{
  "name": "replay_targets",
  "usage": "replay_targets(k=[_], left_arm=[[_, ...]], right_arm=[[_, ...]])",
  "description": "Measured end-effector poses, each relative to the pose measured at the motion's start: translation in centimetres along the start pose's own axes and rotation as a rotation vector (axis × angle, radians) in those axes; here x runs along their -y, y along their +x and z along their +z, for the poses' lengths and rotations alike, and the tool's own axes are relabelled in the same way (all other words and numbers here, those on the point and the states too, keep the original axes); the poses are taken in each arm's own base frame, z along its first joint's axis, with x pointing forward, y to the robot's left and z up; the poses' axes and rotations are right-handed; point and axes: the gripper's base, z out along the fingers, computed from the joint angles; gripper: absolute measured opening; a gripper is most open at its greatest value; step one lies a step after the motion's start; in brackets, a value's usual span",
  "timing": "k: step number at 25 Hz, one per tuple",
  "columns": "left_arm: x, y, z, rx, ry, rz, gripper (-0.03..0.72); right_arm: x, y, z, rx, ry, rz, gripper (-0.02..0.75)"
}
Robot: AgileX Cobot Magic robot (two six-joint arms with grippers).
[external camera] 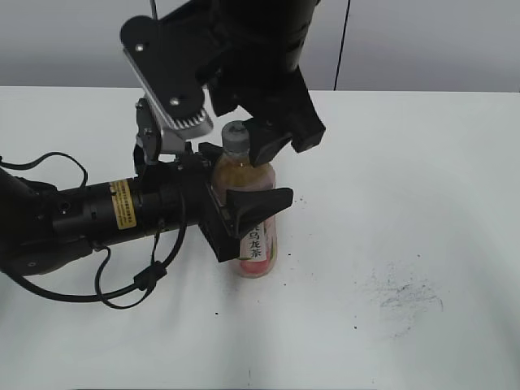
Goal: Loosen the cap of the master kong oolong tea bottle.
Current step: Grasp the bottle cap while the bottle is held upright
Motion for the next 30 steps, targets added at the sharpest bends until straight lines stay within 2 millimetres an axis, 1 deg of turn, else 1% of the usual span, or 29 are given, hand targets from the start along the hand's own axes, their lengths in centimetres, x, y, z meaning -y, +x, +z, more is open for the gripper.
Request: replay_targets(k=[2, 4, 7, 11, 14, 25, 30], left_arm=[[0.0, 0.0, 0.0, 0.0, 0.0, 0.0, 0.445], [0.0, 0.0, 0.0, 0.0, 0.0, 0.0, 0.445], [0.0, 0.0, 0.0, 0.0, -0.003, -0.002, 0.445], [0.0, 0.0, 0.0, 0.0, -0.002, -0.002, 0.445], [0.0, 0.0, 0.0, 0.0, -0.001, -0.001, 0.445], [0.0, 0.0, 0.0, 0.0, -0.001, -0.001, 0.445], [0.0, 0.0, 0.0, 0.0, -0.001, -0.001, 0.445]], right_arm=[[0.1, 0.4, 0.0, -0.048, 0.012, 0.21, 0.545], [0.1, 0.7, 0.0, -0.069, 0.024, 0.367, 0.545], [0.0, 0.5, 0.0, -0.048, 0.017, 0.55, 0.545], [-0.1, -0.5, 0.0, 0.052, -0.031, 0.697, 0.545], [-0.1, -0.8, 0.0, 0.075, -0.049, 0.827, 0.545], [-0.1, -0.6, 0.0, 0.047, -0.055, 1.392, 0.543], [-0.1, -0.5, 0.0, 0.038, -0.052, 1.536, 0.476]])
